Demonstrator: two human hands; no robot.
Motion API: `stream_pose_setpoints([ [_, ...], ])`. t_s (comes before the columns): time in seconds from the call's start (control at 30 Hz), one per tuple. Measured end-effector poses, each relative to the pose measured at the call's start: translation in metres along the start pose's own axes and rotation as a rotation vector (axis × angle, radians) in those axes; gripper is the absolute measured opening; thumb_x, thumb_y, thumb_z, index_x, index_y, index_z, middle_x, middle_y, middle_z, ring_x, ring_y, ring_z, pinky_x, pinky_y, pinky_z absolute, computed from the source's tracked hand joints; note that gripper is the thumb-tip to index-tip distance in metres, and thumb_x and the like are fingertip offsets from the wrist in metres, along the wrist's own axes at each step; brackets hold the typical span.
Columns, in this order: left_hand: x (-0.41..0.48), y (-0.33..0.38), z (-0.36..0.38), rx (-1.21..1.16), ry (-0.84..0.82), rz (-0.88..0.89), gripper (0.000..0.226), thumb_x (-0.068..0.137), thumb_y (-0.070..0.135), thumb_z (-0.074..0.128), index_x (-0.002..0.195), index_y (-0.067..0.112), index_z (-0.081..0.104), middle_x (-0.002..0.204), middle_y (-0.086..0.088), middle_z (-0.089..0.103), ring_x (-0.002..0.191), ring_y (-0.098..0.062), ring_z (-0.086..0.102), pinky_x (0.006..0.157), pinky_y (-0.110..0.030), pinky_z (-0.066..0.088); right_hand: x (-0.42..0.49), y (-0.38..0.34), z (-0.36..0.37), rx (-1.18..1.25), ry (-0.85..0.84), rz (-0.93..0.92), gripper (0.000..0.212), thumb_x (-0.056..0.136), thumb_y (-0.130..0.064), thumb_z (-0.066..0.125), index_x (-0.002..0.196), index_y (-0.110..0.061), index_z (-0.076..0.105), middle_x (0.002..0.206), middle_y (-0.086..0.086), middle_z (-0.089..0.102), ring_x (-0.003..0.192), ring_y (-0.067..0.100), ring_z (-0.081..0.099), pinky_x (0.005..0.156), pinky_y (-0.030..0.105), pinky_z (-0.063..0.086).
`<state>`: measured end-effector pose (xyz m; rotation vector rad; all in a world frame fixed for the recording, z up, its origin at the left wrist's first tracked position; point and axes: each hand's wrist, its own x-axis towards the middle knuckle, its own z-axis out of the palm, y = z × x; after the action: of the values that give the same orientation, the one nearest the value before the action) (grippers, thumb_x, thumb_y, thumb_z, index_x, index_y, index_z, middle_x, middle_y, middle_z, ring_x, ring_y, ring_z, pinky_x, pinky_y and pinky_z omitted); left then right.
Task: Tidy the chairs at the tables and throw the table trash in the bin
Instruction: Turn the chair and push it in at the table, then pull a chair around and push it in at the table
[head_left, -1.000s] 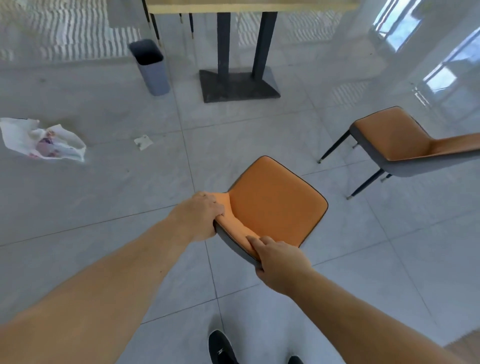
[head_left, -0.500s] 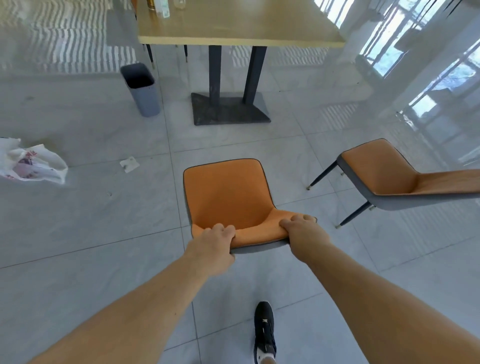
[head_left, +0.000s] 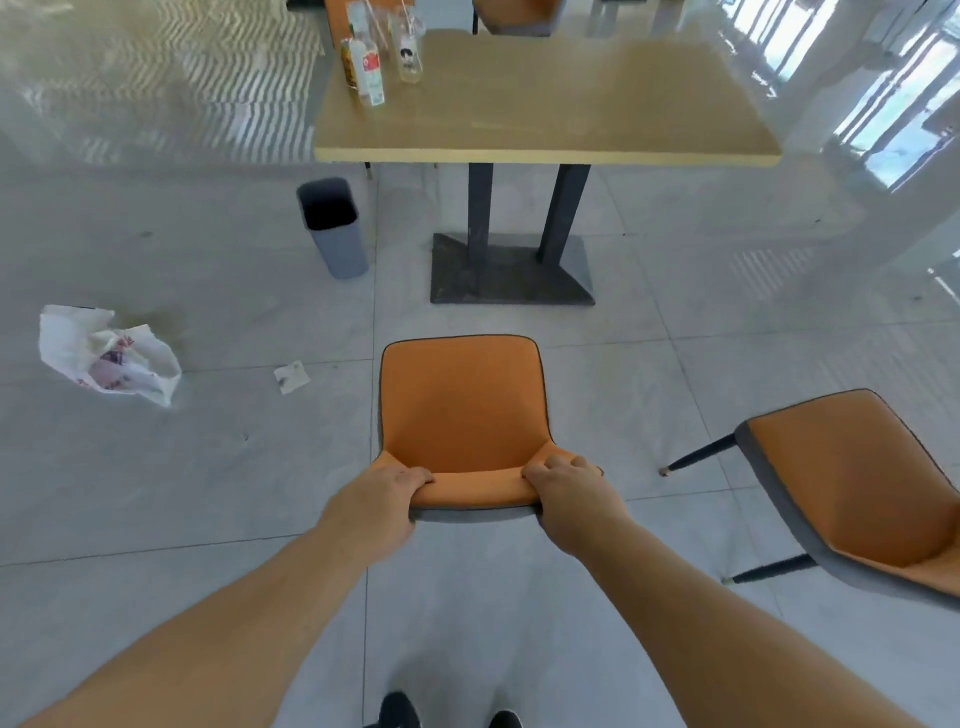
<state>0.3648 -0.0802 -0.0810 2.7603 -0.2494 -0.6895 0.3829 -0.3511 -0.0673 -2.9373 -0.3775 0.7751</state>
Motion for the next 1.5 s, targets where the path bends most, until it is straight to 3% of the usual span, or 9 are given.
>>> stream_pose_setpoints([
  [0.37, 0.209, -0.042, -0.123, -0.008, 0.026, 0.035, 0.047, 0.093, 0.017, 0.061, 0.134, 0.041, 0.057, 0.124, 0.009, 0.061, 0.109, -0.017, 0.058, 0.092, -0.041, 0.054, 0.201, 0.034, -0.114, 0.007, 0.068, -0.011, 0.017, 0.1, -0.02, 0.054, 0.115, -0.025, 0.052, 0.117, 0.001, 0.057, 0.113, 0.028, 0.051, 0.082, 0.04, 0.051],
  [0.6, 0.339, -0.051, -0.185, -0.054, 0.07, -0.012, 0.047, 0.091, 0.01, 0.068, 0.131, 0.034, 0.061, 0.116, 0.0, 0.063, 0.1, -0.024, 0.061, 0.089, -0.047, 0.056, 0.326, 0.062, -0.185, -0.02, 0.124, -0.006, 0.012, 0.102, -0.021, 0.054, 0.105, -0.026, 0.044, 0.104, 0.003, 0.056, 0.103, 0.031, 0.054, 0.084, 0.047, 0.054],
  [0.77, 0.4, -0.049, -0.213, -0.061, 0.139, -0.056, 0.045, 0.09, 0.007, 0.071, 0.128, 0.03, 0.063, 0.111, -0.002, 0.062, 0.097, -0.025, 0.06, 0.088, -0.047, 0.057, 0.383, 0.08, -0.219, 0.006, 0.165, -0.007, 0.013, 0.102, -0.022, 0.057, 0.108, -0.025, 0.046, 0.103, 0.003, 0.055, 0.102, 0.03, 0.052, 0.083, 0.048, 0.055],
  [0.9, 0.409, -0.061, -0.22, -0.028, 0.124, -0.105, 0.042, 0.09, 0.01, 0.073, 0.125, 0.03, 0.063, 0.112, -0.002, 0.061, 0.097, -0.024, 0.059, 0.088, -0.047, 0.057, 0.394, 0.077, -0.218, 0.003, 0.196, -0.069, 0.019, 0.102, -0.029, 0.058, 0.1, -0.03, 0.039, 0.096, -0.001, 0.053, 0.093, 0.027, 0.056, 0.073, 0.04, 0.05],
  [1.0, 0.394, -0.055, -0.222, 0.006, 0.082, -0.159, 0.047, 0.088, 0.022, 0.076, 0.13, 0.028, 0.058, 0.118, -0.002, 0.06, 0.103, -0.023, 0.057, 0.089, -0.046, 0.056, 0.38, 0.071, -0.216, 0.059, 0.174, -0.025, 0.028, 0.099, -0.036, 0.064, 0.117, -0.027, 0.044, 0.112, 0.002, 0.056, 0.106, 0.03, 0.058, 0.079, 0.042, 0.054],
  [1.1, 0.379, -0.021, -0.226, 0.199, 0.022, -0.235, 0.072, 0.082, 0.058, 0.075, 0.141, 0.031, 0.045, 0.135, -0.001, 0.053, 0.127, -0.028, 0.048, 0.109, -0.058, 0.041, 0.341, 0.078, -0.224, 0.105, 0.146, 0.035, 0.074, 0.093, -0.051, 0.069, 0.15, -0.022, 0.032, 0.149, 0.005, 0.044, 0.134, 0.034, 0.045, 0.102, 0.051, 0.051],
  [1.2, 0.365, 0.054, -0.235, 0.221, 0.053, -0.025, 0.081, 0.083, 0.071, 0.067, 0.148, 0.033, 0.038, 0.155, 0.0, 0.043, 0.148, -0.032, 0.029, 0.12, -0.067, 0.022, 0.27, 0.115, -0.227, 0.071, 0.23, 0.127, 0.08, 0.093, -0.058, 0.062, 0.155, -0.021, 0.027, 0.156, 0.006, 0.038, 0.141, 0.032, 0.036, 0.115, 0.049, 0.039],
  [1.33, 0.353, 0.157, -0.244, 0.205, 0.03, 0.211, 0.083, 0.086, 0.066, 0.062, 0.154, 0.027, 0.035, 0.161, -0.003, 0.039, 0.147, -0.031, 0.031, 0.119, -0.061, 0.025, 0.178, 0.167, -0.232, 0.079, 0.268, 0.268, 0.074, 0.094, -0.061, 0.056, 0.153, -0.022, 0.033, 0.155, 0.006, 0.041, 0.142, 0.031, 0.033, 0.117, 0.045, 0.031],
  [1.5, 0.295, 0.368, -0.223, 0.224, 0.007, 0.553, 0.086, 0.089, 0.066, 0.061, 0.157, 0.023, 0.031, 0.162, -0.004, 0.037, 0.146, -0.029, 0.034, 0.116, -0.044, 0.03, -0.026, 0.276, -0.231, 0.131, 0.427, 0.663, 0.074, 0.091, -0.061, 0.058, 0.151, -0.024, 0.037, 0.15, 0.004, 0.046, 0.139, 0.03, 0.038, 0.112, 0.044, 0.034],
])
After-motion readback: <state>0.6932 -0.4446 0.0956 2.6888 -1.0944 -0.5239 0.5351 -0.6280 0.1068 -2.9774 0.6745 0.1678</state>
